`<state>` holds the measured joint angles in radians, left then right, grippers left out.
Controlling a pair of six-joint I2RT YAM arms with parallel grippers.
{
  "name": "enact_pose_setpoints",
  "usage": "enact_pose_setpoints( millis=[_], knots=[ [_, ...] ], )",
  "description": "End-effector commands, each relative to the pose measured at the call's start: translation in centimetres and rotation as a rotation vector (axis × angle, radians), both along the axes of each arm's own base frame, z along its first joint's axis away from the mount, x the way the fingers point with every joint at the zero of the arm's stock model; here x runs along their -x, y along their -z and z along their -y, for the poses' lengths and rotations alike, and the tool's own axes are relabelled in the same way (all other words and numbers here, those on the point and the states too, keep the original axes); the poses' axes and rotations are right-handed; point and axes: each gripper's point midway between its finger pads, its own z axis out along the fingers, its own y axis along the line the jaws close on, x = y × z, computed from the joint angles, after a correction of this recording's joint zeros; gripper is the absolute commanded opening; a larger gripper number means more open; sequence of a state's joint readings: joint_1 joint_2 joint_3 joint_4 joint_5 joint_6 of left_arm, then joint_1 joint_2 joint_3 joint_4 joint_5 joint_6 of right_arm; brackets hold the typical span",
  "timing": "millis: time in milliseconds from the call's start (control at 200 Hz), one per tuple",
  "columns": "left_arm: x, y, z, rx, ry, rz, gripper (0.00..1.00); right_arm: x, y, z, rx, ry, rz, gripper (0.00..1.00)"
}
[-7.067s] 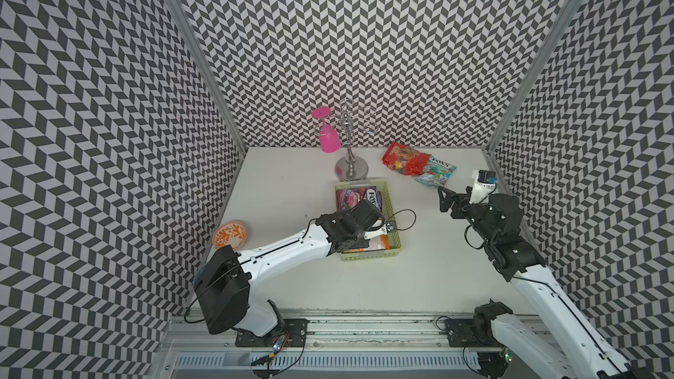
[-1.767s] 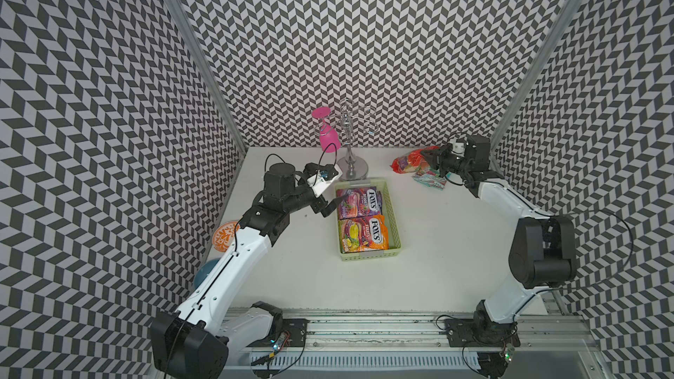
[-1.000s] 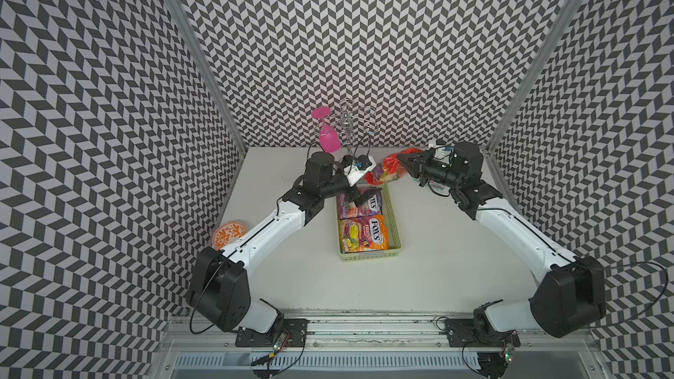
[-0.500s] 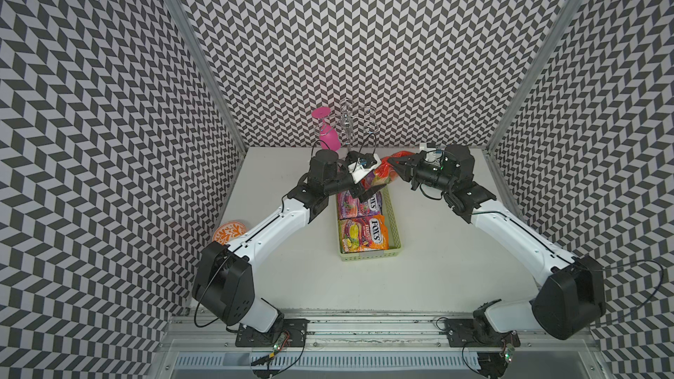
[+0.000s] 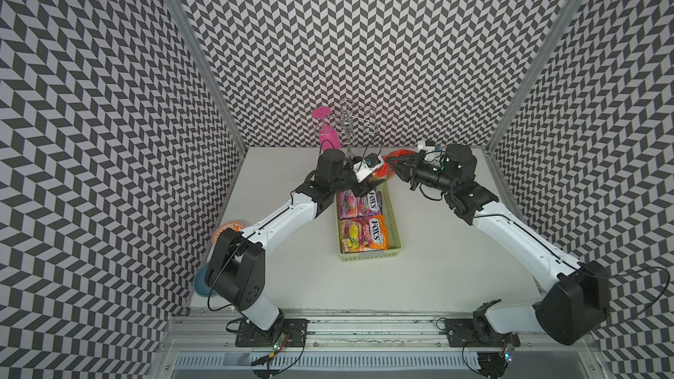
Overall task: Put the candies in the basket
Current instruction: Pick up the candy at the center of the board.
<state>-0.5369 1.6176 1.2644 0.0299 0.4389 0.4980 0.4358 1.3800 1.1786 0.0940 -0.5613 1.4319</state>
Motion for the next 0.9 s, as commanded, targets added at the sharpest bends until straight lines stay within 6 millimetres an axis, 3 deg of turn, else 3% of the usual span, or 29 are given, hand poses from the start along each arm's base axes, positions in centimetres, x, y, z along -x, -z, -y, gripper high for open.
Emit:
enact_pose_setpoints(
  millis=[0, 135, 235, 340, 416, 631, 766, 896],
  knots=[
    [-0.5, -1.7, 0.1, 0.016, -0.023, 0.012, 0.42, 2.8, -5.5, -0.1, -0.08, -0.063, 0.202, 0.0],
    [-0.5, -3.2, -0.5, 0.015, -0.05, 0.049, 0.19, 3.0, -4.6, 0.2, -0.07, -0.059, 0.202, 0.0],
    [-0.8, -3.6, -1.4, -0.014, -0.098, 0.075, 0.14, 2.9, -3.9, 0.7, -0.062, -0.053, 0.191, 0.0],
    [-0.7, -3.1, -2.6, -0.08, -0.136, 0.109, 0.14, 2.9, -3.6, 1.8, -0.04, -0.029, 0.21, 0.16],
    [-0.7, -2.6, -3.6, -0.129, -0.173, 0.127, 0.14, 2.6, -3.2, 3.1, -0.005, -0.013, 0.214, 0.34],
    [-0.1, -1.2, -5.6, -0.271, -0.245, 0.156, 0.05, 2.3, -2.4, 8.9, 0.151, 0.129, 0.31, 0.58],
    [0.8, 0.1, -5.3, -0.39, -0.259, 0.225, 0.02, 2.1, -0.7, 13.6, 0.285, 0.257, 0.347, 0.69],
    [0.4, 1.2, -5.9, -0.504, -0.348, 0.309, 0.0, 2.4, 0.3, 16.1, 0.444, 0.338, 0.407, 0.77]
  ],
)
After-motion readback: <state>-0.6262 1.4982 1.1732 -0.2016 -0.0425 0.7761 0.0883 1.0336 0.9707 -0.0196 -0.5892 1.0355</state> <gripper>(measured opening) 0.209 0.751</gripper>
